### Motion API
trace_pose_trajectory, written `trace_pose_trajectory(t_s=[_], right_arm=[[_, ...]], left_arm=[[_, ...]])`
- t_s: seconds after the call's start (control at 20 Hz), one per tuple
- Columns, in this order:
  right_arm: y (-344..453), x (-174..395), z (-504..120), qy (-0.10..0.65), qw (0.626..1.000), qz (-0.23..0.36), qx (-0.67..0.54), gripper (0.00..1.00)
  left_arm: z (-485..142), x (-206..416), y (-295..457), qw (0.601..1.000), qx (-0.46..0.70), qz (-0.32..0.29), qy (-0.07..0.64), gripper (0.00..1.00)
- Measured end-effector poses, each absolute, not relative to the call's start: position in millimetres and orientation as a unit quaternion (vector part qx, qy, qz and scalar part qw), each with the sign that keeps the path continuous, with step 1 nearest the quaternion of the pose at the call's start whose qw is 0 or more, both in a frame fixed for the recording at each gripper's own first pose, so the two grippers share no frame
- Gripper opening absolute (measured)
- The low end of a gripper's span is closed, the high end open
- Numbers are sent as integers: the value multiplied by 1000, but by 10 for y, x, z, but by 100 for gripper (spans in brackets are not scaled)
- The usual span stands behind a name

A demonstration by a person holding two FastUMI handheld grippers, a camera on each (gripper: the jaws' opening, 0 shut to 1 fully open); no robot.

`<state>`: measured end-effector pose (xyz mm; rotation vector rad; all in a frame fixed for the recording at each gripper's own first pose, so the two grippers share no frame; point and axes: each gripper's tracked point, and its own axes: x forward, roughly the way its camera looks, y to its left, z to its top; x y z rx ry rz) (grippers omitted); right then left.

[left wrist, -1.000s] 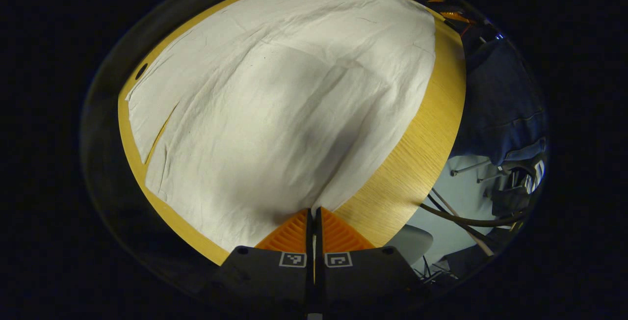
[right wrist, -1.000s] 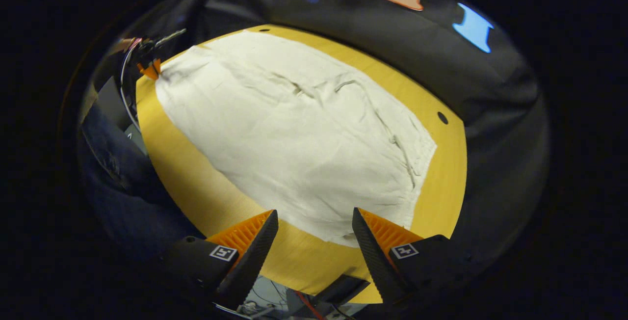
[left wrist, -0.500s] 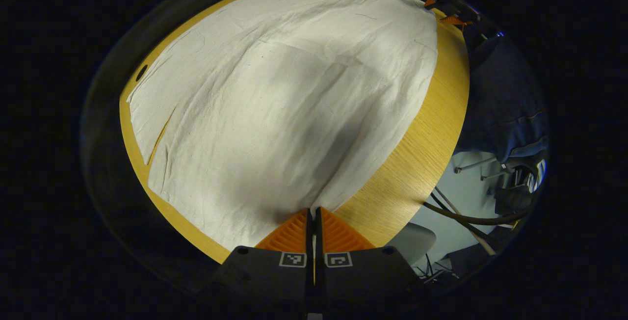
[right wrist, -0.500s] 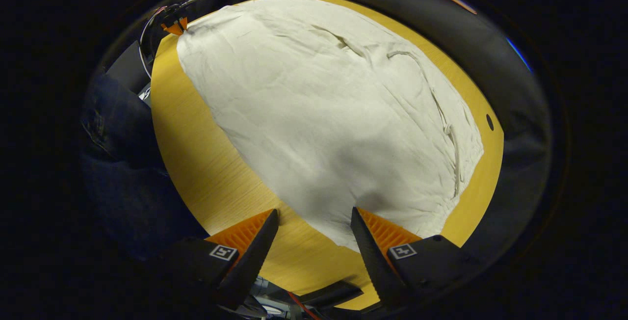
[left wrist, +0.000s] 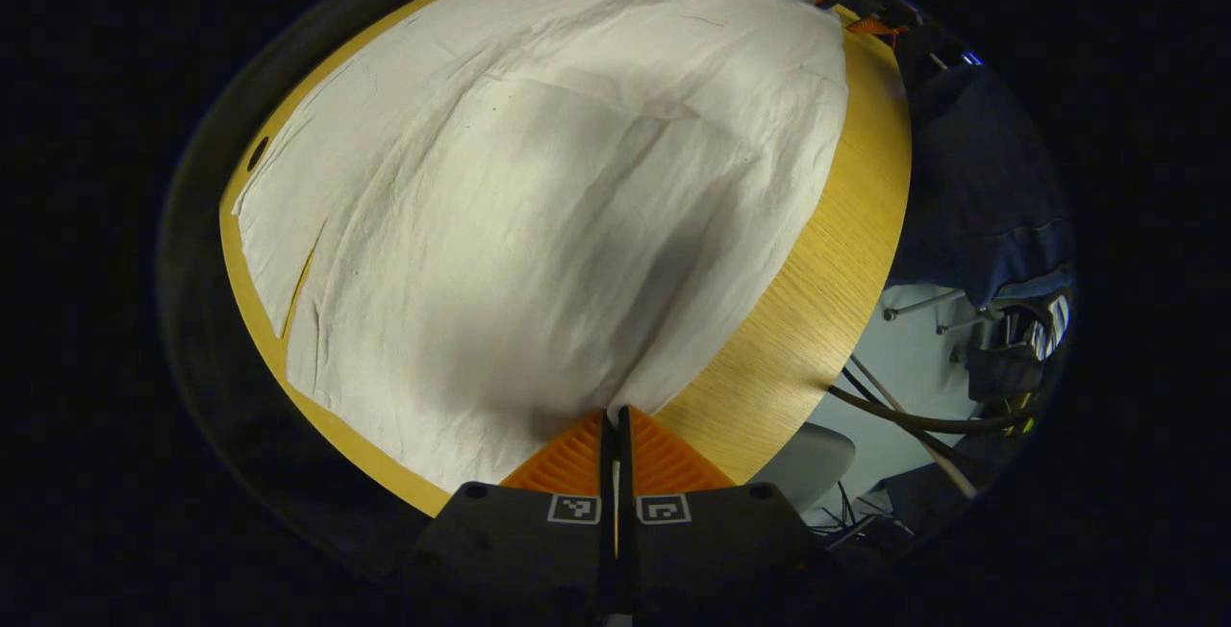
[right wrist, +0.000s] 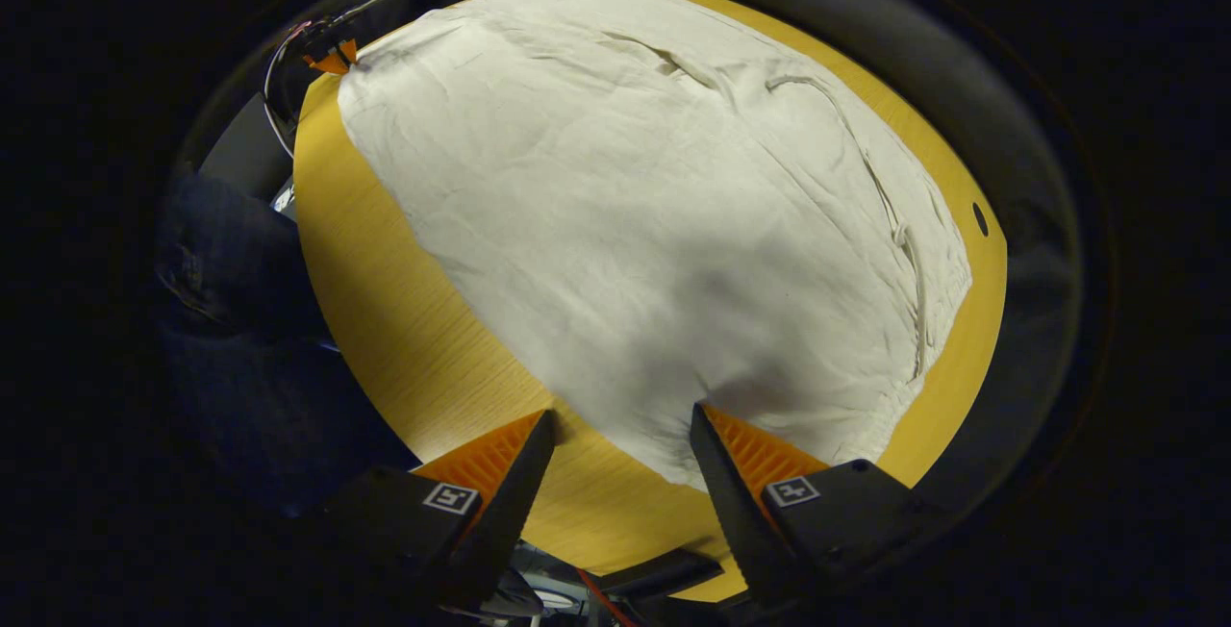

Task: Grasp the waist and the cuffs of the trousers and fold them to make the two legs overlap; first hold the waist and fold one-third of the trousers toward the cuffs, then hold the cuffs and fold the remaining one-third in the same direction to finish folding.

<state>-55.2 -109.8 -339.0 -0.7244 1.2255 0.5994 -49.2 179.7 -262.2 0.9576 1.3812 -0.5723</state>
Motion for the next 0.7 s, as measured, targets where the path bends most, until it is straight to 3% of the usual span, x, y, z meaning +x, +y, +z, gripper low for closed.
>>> trace_pose_trajectory(t_s=[0.15,0.2,0.35,0.4,0.5,0.55,0.7], right_arm=[[-1116,-484,-3379,559,712,262,-334,82],[-1125,-451,-3374,559,713,257,-336,58],[-1141,-326,-3355,541,718,246,-364,31],[-1151,-319,-3359,536,718,242,-372,16],[-1157,-346,-3364,537,715,240,-378,5],[-1167,-339,-3388,541,716,237,-372,8],[-1158,-342,-3351,550,721,220,-359,5]], left_arm=[[-2643,-465,1808,623,423,-259,605,0],[-2650,-456,1810,623,424,-260,603,0],[-2647,-463,1806,626,424,-262,600,0],[-2640,-459,1804,626,421,-263,601,0],[-2637,-460,1812,624,418,-268,604,0],[-2642,-463,1812,622,417,-270,605,0],[-2636,-473,1809,610,422,-276,611,0]])
